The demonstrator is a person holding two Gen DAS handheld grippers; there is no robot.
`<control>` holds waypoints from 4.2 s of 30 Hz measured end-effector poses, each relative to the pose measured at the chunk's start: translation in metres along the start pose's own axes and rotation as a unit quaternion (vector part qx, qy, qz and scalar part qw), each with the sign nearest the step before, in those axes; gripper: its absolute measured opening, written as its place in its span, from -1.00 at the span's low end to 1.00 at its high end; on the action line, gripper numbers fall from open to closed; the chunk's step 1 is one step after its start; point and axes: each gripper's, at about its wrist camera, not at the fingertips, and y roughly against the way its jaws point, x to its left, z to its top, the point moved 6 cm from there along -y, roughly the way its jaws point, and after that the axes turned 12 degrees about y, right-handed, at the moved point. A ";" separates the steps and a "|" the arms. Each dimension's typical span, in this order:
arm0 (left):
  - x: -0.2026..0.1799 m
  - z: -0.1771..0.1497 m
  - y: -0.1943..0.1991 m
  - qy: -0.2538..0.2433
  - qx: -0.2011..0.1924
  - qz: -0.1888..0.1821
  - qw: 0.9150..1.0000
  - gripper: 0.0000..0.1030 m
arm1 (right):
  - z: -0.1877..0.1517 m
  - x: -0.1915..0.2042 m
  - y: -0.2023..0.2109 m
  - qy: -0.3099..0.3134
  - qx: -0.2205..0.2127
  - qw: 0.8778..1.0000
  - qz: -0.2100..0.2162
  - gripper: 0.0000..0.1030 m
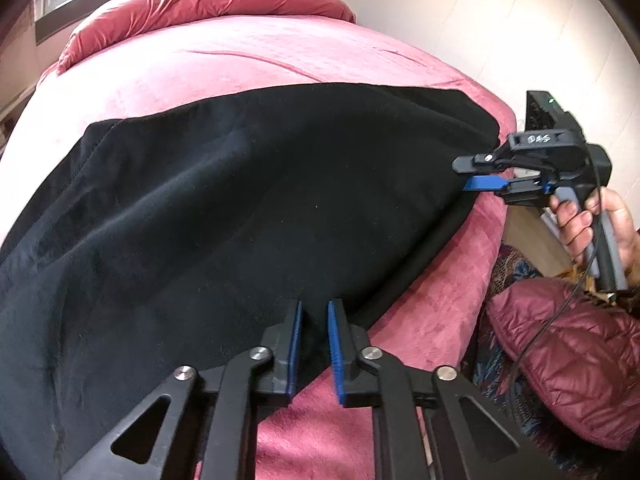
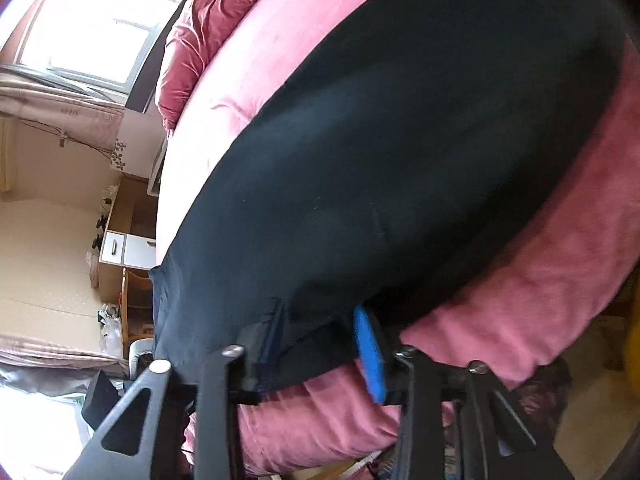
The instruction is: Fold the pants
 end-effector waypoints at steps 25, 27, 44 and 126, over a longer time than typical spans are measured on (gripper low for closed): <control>0.095 -0.007 0.067 0.146 -0.029 0.058 0.987 -0.83 | -0.023 0.025 0.032 0.141 0.040 0.986 -0.077 -0.64; 0.105 -0.017 0.064 0.157 -0.006 0.074 0.985 -0.84 | -0.026 0.041 0.033 0.178 0.046 0.980 -0.083 -0.64; 0.102 -0.040 0.077 0.185 -0.006 0.049 0.981 -0.83 | -0.115 0.209 -0.115 0.449 0.208 0.869 0.013 -0.30; 0.100 0.027 0.033 0.224 -0.057 0.181 0.956 -0.13 | 0.080 -0.162 0.143 -0.169 -0.209 0.954 -0.132 0.16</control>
